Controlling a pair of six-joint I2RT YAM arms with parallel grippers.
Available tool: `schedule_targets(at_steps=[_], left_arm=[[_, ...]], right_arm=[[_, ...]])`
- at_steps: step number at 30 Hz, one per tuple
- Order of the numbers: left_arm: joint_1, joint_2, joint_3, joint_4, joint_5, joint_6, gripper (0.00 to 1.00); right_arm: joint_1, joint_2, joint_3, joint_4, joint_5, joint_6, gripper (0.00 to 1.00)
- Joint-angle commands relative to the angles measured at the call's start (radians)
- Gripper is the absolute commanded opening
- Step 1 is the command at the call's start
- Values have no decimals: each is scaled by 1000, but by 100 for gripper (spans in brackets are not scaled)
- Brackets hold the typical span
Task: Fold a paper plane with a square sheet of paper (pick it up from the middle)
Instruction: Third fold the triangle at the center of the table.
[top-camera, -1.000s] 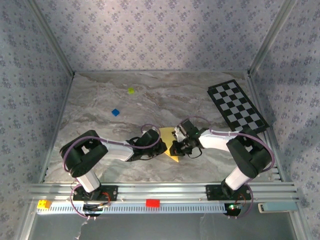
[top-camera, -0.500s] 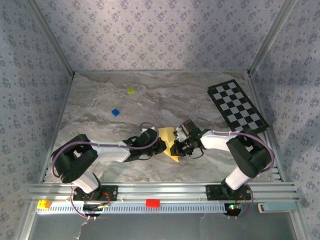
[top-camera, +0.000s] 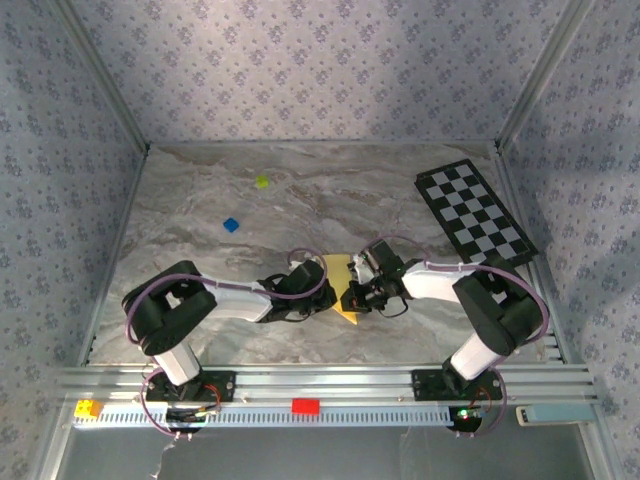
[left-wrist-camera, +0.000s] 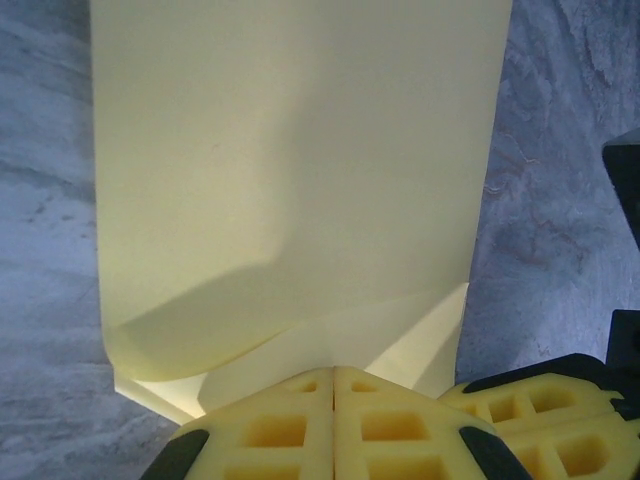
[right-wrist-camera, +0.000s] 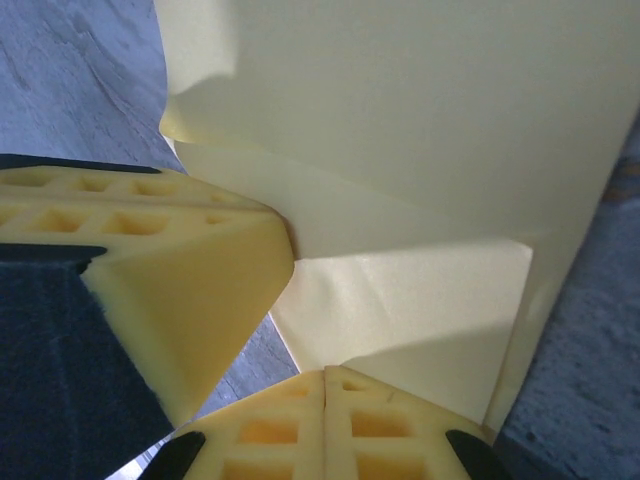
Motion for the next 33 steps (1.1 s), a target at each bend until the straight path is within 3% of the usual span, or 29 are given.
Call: schedule_targets(at_steps=[1,9,21,33], left_arm=[[26,14,-23,-35,-43,17,7],[97,-23,-8,-153,-45,59,7],[183,-68,-41,-155,-21,107,7],[174,-217,-9,-215,-25,141,11]], right_arm=[[-6,20,-45,-56,58,1,0],[-6,19,-59,-58,66,-4,0],[-7,26,-60,-43,48,-1,0],[-8,15,-49,-49,46,-1,0]])
